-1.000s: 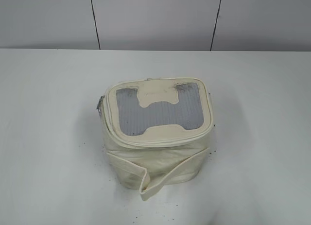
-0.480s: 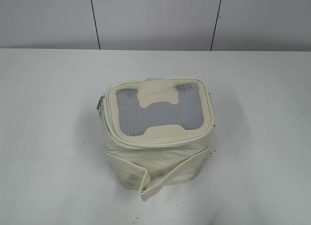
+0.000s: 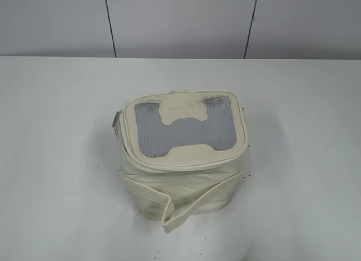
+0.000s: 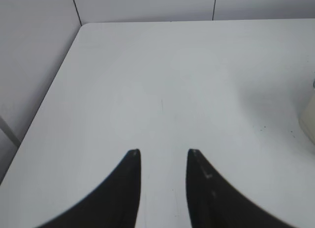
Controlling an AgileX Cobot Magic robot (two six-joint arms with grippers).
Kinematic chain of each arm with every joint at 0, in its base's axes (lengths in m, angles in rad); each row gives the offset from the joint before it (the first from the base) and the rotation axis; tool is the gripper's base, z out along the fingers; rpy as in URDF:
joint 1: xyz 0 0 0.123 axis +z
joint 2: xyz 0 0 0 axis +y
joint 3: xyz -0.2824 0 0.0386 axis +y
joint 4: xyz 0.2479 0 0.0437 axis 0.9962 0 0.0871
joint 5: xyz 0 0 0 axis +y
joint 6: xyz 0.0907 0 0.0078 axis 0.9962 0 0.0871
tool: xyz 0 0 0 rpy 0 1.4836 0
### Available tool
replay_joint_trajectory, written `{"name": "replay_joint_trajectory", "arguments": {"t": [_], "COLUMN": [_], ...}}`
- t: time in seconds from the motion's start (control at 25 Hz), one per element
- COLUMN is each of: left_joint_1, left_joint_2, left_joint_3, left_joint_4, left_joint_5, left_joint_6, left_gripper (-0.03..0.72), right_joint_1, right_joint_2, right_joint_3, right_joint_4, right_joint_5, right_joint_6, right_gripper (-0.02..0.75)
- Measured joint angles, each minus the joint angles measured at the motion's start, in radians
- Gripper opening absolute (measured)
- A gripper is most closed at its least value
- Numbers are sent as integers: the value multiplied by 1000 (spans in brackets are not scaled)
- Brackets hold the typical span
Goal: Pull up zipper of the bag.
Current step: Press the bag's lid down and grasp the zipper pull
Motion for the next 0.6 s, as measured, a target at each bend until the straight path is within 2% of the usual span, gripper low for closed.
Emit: {"name": "replay_joint_trajectory", "arguments": {"t": [0.48, 0.6], "left_joint_1": [-17, -19], "left_joint_2": [29, 104], "left_joint_3": [0, -14], "left_joint_4": [-12, -37], "left_joint_5": [-5, -43], "left_joint_6": [0, 1], "left_gripper": [244, 244], "right_joint_1": [0, 0], "right_joint_2": [5, 73], "right_joint_3": [-2, -19], "right_joint_4": [13, 40], "right_joint_5": [-8, -100], "right_joint_6": [0, 0], "right_gripper": [587, 587]}}
